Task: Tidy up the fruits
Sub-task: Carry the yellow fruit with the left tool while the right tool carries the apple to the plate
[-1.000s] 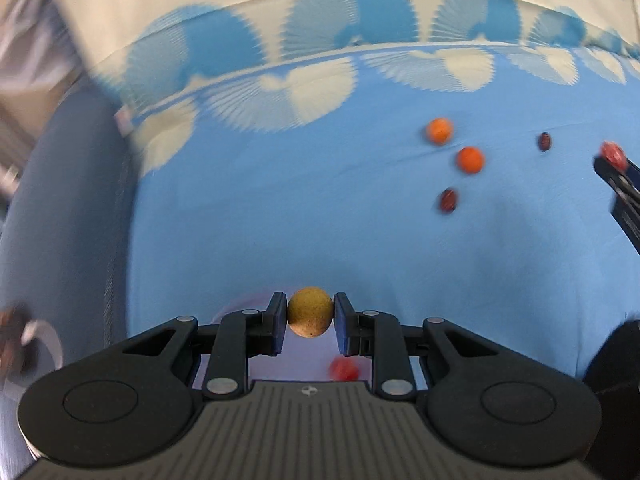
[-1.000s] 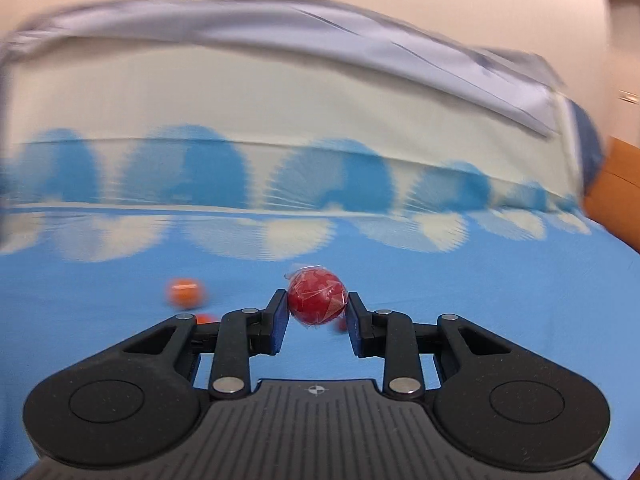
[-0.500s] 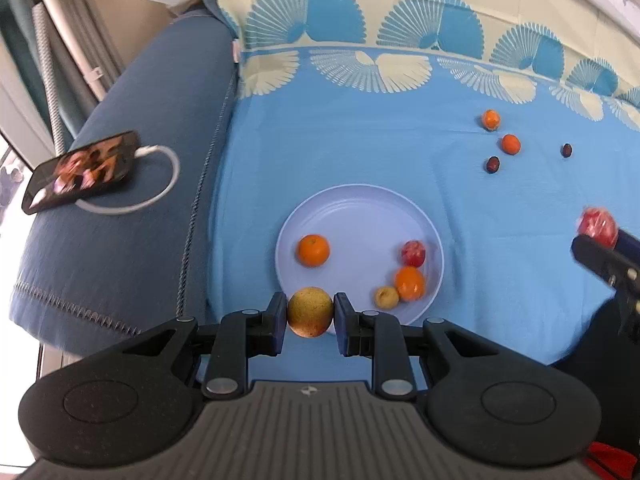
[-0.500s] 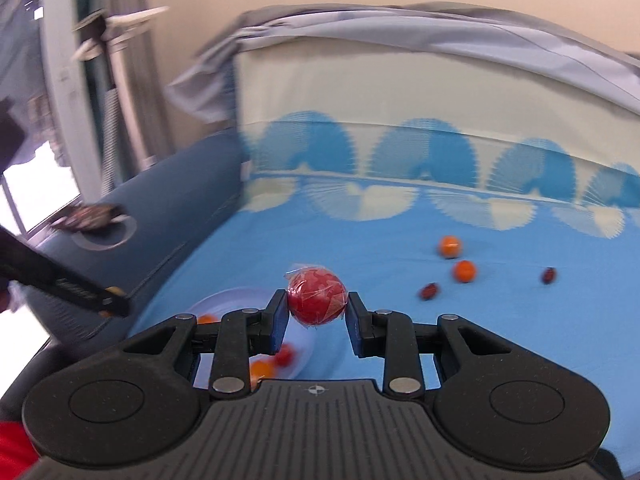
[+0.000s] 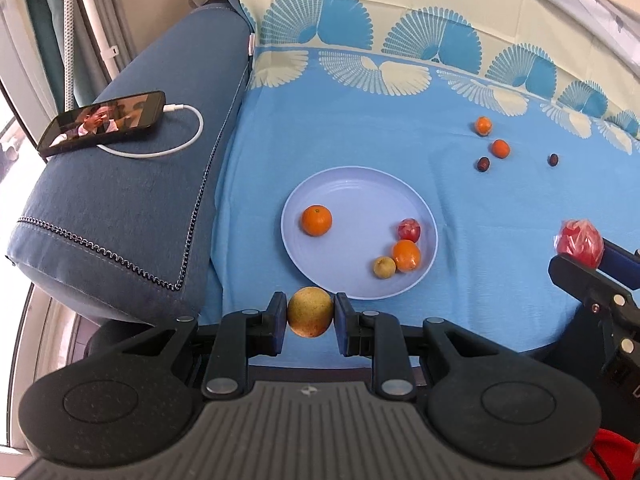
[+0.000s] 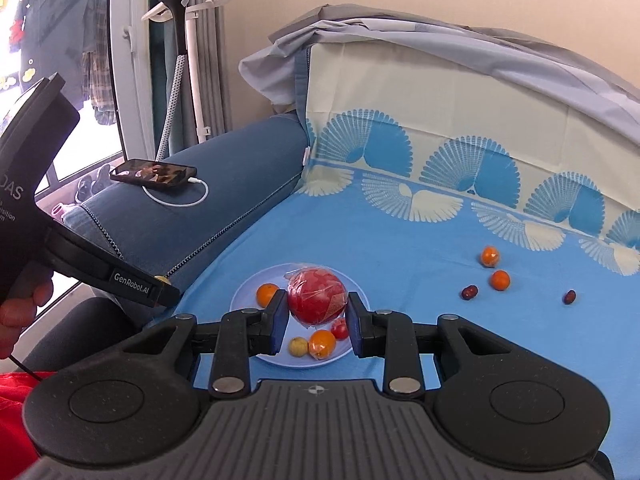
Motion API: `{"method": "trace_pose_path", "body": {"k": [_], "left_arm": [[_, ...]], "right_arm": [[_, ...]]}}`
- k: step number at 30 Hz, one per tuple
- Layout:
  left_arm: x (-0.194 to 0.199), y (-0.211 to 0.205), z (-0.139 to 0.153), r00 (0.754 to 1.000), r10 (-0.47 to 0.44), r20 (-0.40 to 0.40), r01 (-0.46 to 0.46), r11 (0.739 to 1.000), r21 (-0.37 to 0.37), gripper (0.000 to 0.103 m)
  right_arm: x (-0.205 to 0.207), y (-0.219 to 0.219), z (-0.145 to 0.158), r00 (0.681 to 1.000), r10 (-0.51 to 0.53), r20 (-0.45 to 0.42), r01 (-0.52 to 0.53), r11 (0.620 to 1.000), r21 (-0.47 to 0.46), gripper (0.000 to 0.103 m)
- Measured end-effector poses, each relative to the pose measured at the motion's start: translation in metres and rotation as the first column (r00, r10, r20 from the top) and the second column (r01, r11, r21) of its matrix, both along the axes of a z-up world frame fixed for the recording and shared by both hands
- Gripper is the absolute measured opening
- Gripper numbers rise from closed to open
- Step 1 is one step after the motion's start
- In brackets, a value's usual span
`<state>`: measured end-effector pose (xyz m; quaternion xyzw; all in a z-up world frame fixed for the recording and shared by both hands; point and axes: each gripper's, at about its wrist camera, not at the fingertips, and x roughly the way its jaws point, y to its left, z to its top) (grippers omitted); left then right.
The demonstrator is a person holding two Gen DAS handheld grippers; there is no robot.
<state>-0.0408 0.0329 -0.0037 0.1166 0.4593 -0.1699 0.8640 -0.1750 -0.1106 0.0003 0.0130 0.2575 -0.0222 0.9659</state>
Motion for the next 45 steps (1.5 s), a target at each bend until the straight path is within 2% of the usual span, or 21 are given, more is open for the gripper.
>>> {"method": "trace_pose_path", "body": {"k": [26,45], "left_arm": [[0.005,0.003,0.001,1.000,0.007,-0.005,-0.007,1.000,-0.028,0.027],[0.025,0.003,-0.006,0.999,0.023,-0.040,-0.025,0.999,-0.043,0.027]], "right_arm": [[0.004,0.007,-0.003,0.999,0.013,-0.033,-0.013,1.000,-0.026,0.032],[0.023,0.006,-0.008,0.996,0.029,-0.090,-0.032,0.999,-0.037,0.032]]}}
